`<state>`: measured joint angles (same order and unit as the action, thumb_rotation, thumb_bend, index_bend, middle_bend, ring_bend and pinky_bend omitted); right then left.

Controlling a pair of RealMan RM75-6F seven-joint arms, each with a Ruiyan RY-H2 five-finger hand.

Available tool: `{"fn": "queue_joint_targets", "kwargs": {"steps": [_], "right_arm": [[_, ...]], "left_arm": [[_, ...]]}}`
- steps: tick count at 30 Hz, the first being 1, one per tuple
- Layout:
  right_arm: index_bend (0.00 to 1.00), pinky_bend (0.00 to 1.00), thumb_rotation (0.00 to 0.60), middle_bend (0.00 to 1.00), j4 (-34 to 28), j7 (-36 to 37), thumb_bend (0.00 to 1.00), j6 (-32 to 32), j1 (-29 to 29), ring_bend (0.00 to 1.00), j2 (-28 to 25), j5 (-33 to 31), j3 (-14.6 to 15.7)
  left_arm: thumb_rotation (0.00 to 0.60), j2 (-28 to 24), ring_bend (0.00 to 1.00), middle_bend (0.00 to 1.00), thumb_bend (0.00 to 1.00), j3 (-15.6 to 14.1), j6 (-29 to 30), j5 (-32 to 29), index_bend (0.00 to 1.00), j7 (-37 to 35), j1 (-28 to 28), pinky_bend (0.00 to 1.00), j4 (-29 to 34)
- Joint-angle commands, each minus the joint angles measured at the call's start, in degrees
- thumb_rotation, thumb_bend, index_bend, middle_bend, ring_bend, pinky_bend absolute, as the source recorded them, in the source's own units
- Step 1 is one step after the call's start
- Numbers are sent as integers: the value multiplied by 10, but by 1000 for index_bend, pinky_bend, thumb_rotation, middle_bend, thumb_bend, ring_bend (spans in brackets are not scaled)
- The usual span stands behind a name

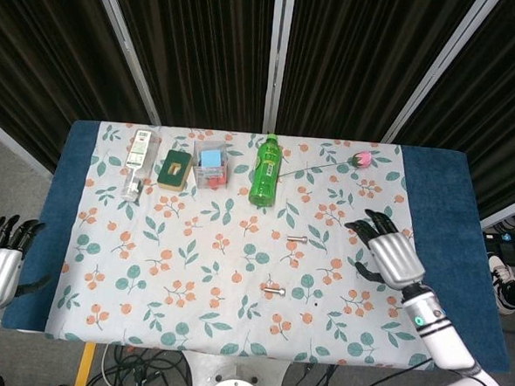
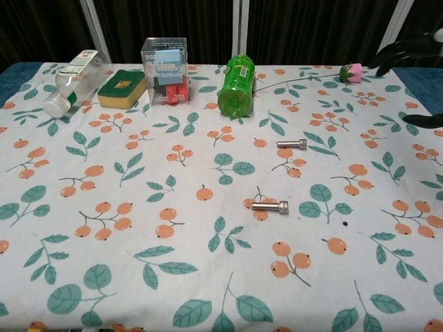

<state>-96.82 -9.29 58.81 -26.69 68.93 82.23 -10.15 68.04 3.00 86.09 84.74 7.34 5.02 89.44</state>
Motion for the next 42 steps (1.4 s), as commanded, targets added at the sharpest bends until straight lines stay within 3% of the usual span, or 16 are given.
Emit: {"fn": "queue_joint_targets", "kwargs": {"steps": [1,6,15,27,42], "right_arm": [[238,88,600,231,42,-79,207,-72,-72,27,65,-73,-30],[313,88,600,247,119,-163,253,-110,-130,26,150,-134,-30],[374,88,600,247,187,-210,263,-93,-167,26,231,-165,-23],[410,88,600,254,248,-258,263,-75,-192,26,295,-182,-7],[463,83,600,263,265,-269,263,-59,-196,26,321,-191,2]], "left_arm": [[600,0,37,142,69,0,-1,-1,163,0,0,35,0],[600,4,37,142,69,-1,-5,-2,163,0,2,35,-4],[600,10,37,142,69,-1,-10,-8,163,-12,1,35,-15],[600,16,38,141,69,-2,-13,-8,163,-26,2,35,-29],[600,22,37,135,69,-5,-14,-6,163,-45,-1,35,-45]]}}
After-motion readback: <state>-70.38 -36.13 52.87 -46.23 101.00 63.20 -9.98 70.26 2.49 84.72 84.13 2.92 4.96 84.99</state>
